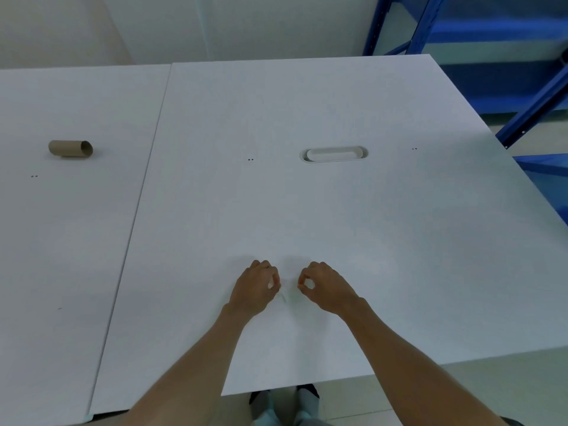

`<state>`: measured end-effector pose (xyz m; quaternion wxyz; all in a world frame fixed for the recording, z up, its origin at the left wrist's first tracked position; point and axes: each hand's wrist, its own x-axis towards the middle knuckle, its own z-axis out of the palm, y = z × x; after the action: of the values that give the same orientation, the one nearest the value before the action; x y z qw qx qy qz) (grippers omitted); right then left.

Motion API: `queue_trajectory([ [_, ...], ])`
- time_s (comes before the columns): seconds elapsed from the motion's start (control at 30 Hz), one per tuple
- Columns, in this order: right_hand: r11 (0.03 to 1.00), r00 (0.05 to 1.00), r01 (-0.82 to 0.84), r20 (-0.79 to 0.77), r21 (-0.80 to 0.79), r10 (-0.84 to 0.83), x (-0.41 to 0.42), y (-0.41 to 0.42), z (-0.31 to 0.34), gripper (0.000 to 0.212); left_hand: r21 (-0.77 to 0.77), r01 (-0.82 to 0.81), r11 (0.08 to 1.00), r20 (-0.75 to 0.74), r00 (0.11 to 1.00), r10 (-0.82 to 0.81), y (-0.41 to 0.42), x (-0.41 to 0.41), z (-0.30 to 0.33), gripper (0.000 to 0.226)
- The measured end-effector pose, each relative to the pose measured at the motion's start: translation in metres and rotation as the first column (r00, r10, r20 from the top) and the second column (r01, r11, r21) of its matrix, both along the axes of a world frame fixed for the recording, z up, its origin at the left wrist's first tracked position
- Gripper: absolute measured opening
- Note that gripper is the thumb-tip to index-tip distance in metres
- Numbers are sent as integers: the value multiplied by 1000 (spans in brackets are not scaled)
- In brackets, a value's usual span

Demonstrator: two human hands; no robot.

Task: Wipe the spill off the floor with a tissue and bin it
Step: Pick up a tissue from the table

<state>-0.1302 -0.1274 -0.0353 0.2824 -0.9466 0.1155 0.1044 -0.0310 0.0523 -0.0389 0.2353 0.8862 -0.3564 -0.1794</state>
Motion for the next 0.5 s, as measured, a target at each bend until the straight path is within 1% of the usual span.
queue_trajectory([
  [0.03,999,1000,29,-14,32,-29,0,1,-1,9,12,-13,1000,-3,1000,13,-1,-1,1,11],
  [0.07,997,998,52,-33,61,-50,1,2,-1,9,19,-32,999,-16,999,32,-2,-3,1,16],
  [0.13,992,994,81,-75,99,-74,1,2,-2,22,31,-73,997,-54,996,75,-4,-4,1,27],
  [0.17,990,993,90,-90,110,-80,1,2,-3,27,41,-81,996,-64,994,83,-5,-5,1,27],
  [0.2,988,991,97,-101,120,-85,2,2,-3,29,57,-73,996,-66,995,77,-5,-4,1,23],
  [0.3,988,987,99,-134,115,-83,2,0,-3,14,93,-36,995,-80,996,43,-4,0,2,8],
  [0.37,991,986,92,-149,102,-76,3,-2,-1,8,72,-48,996,-146,987,58,-2,3,6,7],
  [0.5,982,983,119,-154,146,-96,8,-10,12,4,19,-110,994,-300,948,110,-3,12,23,4],
])
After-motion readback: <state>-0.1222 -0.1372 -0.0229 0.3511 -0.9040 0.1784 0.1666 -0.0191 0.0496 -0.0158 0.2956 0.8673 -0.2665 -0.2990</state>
